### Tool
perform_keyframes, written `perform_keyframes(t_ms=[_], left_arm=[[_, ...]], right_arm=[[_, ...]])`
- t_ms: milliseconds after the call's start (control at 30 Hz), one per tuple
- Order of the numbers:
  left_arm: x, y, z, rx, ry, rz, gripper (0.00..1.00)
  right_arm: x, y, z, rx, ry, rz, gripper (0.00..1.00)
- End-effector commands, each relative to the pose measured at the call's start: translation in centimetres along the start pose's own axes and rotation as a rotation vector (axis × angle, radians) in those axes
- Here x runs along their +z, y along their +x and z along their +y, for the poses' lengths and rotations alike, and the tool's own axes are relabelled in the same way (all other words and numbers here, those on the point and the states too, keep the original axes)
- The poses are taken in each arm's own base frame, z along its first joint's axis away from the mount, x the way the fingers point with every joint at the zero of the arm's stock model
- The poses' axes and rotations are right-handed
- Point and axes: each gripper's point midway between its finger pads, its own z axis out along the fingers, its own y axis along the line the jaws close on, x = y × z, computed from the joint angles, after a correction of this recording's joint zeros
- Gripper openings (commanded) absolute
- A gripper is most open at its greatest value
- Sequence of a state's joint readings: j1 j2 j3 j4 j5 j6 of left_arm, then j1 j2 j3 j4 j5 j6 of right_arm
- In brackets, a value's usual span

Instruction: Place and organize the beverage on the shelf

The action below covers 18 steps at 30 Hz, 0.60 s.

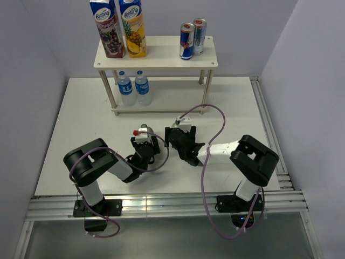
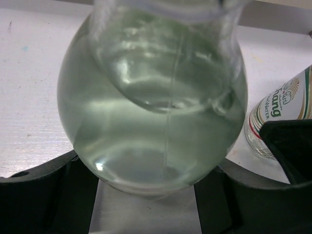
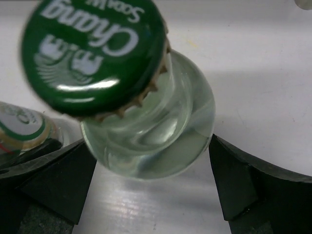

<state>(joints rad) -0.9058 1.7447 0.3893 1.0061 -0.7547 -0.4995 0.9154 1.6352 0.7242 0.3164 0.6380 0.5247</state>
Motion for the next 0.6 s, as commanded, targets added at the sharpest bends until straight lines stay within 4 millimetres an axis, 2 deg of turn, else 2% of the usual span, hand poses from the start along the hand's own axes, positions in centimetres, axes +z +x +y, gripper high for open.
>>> perform_keyframes(t_ms=[0,133,200,300,400,433,533,567], left_arm=[[-0.1,-0.9,-0.3,-0.080,0.019,-0.032,0.00],[-0.3,-0.8,-0.1,-0.088,0.023,-0.030,0.00],[-0.4,-0.7,0.0,-0.092,0.022,-0.025,0.00],[-0.6,-0.4,0.3,-0.096,0.022,-0.018,0.00],[-0.6,0.2,0.7,-0.089,0.014,-0.009,0.00],[-0.6,0.3,0.8,-0.088,0.011,-0.008,0.00],[-0.6,0.9,1.0,-0.085,0.007,0.000,0.00],[-0.6,1.1,1.0,-0.087,0.009,0.003,0.00]], right_arm=[[1.5,-3.2,0.6,0.060,0.035,-0.133,0.99],[2.8,-3.5,0.3,0.077,0.066,-0.185,0.97],[3.4,-3.0,0.0,0.068,0.089,-0.192,0.96],[4.2,-2.6,-0.3,0.069,0.109,-0.213,0.89],[4.7,-2.5,-0.9,0.069,0.142,-0.231,0.58],[4.7,-2.7,-1.0,0.075,0.147,-0.238,0.21],[4.3,-3.4,-1.6,0.073,0.191,-0.245,0.04],[3.9,-4.4,-1.5,0.082,0.193,-0.259,0.02]])
